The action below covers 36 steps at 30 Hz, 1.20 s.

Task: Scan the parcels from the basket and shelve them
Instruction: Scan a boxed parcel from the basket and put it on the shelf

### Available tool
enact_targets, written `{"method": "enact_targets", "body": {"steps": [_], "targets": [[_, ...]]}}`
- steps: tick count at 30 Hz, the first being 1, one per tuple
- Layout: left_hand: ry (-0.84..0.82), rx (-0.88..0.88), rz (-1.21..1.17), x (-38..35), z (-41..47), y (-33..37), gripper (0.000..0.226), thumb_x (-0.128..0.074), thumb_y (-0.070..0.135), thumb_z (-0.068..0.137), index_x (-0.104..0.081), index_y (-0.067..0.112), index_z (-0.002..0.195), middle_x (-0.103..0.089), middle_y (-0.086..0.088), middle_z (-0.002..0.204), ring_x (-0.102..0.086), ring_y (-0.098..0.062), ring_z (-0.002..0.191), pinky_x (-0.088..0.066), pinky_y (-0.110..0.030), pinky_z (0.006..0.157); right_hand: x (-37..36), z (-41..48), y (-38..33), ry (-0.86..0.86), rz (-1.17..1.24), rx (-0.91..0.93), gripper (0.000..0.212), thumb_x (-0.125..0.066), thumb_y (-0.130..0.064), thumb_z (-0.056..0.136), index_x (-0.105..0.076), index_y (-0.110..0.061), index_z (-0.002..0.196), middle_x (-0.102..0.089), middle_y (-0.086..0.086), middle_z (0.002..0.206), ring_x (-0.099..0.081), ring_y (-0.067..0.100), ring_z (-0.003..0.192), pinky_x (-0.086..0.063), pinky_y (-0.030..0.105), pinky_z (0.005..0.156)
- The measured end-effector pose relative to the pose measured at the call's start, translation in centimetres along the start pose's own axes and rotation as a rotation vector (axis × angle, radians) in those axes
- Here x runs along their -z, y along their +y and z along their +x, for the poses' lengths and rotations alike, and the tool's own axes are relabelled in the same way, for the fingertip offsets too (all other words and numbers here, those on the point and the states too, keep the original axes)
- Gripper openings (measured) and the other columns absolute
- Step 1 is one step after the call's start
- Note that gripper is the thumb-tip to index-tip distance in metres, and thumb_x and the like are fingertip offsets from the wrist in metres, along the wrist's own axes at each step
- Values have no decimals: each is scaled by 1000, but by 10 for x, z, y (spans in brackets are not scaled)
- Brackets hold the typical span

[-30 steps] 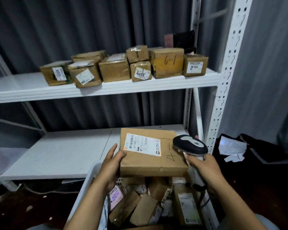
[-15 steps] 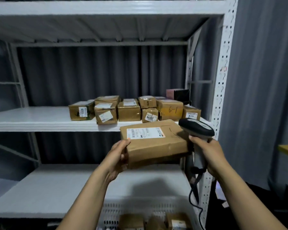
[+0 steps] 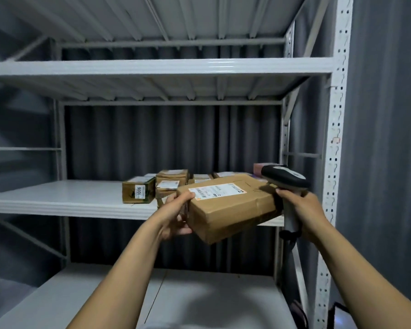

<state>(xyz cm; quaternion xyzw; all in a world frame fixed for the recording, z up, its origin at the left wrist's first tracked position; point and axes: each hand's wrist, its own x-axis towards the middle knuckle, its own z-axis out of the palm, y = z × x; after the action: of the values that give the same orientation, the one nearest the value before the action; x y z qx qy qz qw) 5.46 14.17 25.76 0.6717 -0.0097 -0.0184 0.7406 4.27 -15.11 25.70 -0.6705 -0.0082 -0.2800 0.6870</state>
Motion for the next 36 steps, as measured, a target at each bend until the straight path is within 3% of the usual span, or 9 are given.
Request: {"method": "enact_targets", "body": {"steps": [4,9,13,15,17,22,26,31,36], "targets": [[142,-104,-29,-12,6,11,54,-62,39,84,-38,30,132,-58,-5,101,-58,-20,74,-53,-34,55,-7,18,-5,8,-40,-11,61,-83,-51,48,-73,-14,96,-75,4,93,-69,25,91,-55,46,88],[237,-164,-294,-40,17,26,68,-68,33,82,-28,33,137,-52,-4,117,-60,-30,102,-59,-49,62,-11,35,-15,14,-121,4,61,-74,-62,42,-69,-23,89,-73,1,94,-66,29,97,-53,51,91],[324,-170,-333,-72,35,41,62,-68,31,83,-25,27,128,-42,1,94,-55,-25,97,-59,-46,63,-6,53,-22,16,-200,34,45,-75,-53,57,-70,-23,91,-73,0,94,-66,26,96,-53,50,91],[336,-179,-310,-89,49,46,60,-67,31,83,-24,28,125,-46,-3,99,-55,-22,85,-58,-42,60,0,66,-24,10,-217,46,28,-76,-37,72,-70,-22,94,-71,3,96,-64,26,96,-53,46,90],[370,-187,-251,-107,65,50,56,-66,33,83,-23,30,119,-49,-7,108,-52,-21,80,-59,-44,67,5,81,-23,13,-225,59,29,-76,-30,77,-71,-14,101,-71,6,97,-64,25,96,-52,40,85],[411,-189,-270,-157,122,57,60,-68,33,83,-22,28,121,-43,-15,120,-50,-30,93,-57,-48,76,16,120,-14,42,-254,83,18,-72,-19,82,-68,-13,98,-67,1,85,-58,7,75,-41,23,57],[462,-196,-183,-188,171,62,63,-72,39,74,-20,34,107,-35,-21,131,-49,-39,101,-52,-54,87,21,148,-1,38,-302,92,22,-70,-21,84,-69,-14,105,-68,5,96,-60,15,83,-41,22,58],[519,-132,-99,-209,215,60,67,-70,41,79,-21,26,122,-25,-25,134,-41,-45,111,-47,-53,95,23,175,12,30,-335,87,22,-71,-23,84,-69,-15,104,-69,5,96,-62,17,87,-42,21,59],[461,-143,134,-201,223,46,66,-62,46,87,-22,18,131,-31,-22,129,-47,-42,106,-49,-45,91,29,186,25,17,-363,82,20,-73,-26,80,-71,-17,98,-72,2,91,-66,18,89,-50,30,71]]}}
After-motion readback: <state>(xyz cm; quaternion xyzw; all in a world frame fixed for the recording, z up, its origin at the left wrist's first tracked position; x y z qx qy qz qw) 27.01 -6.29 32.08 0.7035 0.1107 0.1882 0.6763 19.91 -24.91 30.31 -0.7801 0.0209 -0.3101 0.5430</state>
